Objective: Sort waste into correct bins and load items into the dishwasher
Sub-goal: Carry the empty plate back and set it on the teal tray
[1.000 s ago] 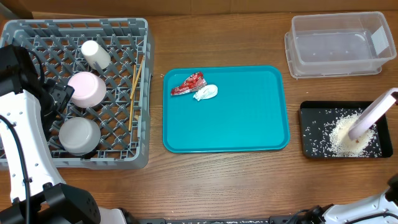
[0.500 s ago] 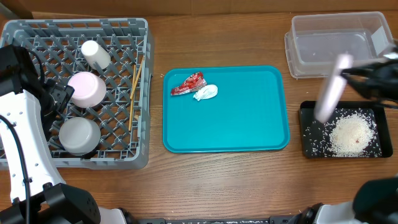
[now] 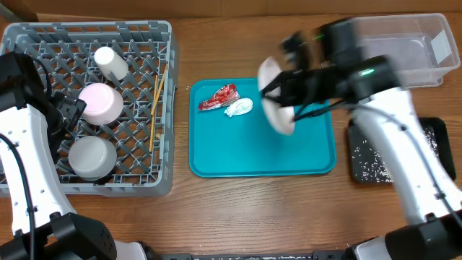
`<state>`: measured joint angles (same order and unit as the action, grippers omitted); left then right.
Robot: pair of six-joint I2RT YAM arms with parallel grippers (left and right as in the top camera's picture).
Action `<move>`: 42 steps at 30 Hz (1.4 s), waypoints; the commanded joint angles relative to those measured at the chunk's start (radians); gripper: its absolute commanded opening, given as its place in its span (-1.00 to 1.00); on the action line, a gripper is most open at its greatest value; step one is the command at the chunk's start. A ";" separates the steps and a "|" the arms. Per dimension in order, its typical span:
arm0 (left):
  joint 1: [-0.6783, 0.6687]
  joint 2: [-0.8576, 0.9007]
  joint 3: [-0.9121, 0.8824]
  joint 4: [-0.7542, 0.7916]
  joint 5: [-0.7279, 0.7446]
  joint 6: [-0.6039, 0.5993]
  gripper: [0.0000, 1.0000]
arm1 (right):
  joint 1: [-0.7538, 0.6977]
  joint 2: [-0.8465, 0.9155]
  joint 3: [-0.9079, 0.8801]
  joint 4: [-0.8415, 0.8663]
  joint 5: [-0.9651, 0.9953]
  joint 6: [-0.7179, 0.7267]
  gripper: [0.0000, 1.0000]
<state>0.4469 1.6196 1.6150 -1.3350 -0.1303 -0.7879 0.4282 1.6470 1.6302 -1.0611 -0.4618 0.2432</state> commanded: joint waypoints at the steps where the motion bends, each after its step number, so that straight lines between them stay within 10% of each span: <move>1: 0.004 -0.004 0.003 0.001 0.000 -0.024 1.00 | 0.129 0.015 -0.032 0.029 0.394 0.239 -0.92; 18: 0.004 -0.004 0.003 0.001 0.000 -0.024 1.00 | 0.457 0.298 -0.060 0.175 0.600 0.423 -0.90; 30: 0.003 -0.004 0.003 0.001 0.000 -0.024 1.00 | 0.457 0.261 -0.037 0.130 0.522 0.411 -0.22; 42: 0.003 -0.004 0.003 0.001 0.000 -0.024 1.00 | 0.313 0.120 0.102 0.018 0.696 0.412 1.00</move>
<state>0.4469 1.6196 1.6150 -1.3354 -0.1303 -0.7879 0.7830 1.8305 1.6970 -1.0595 0.1493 0.6548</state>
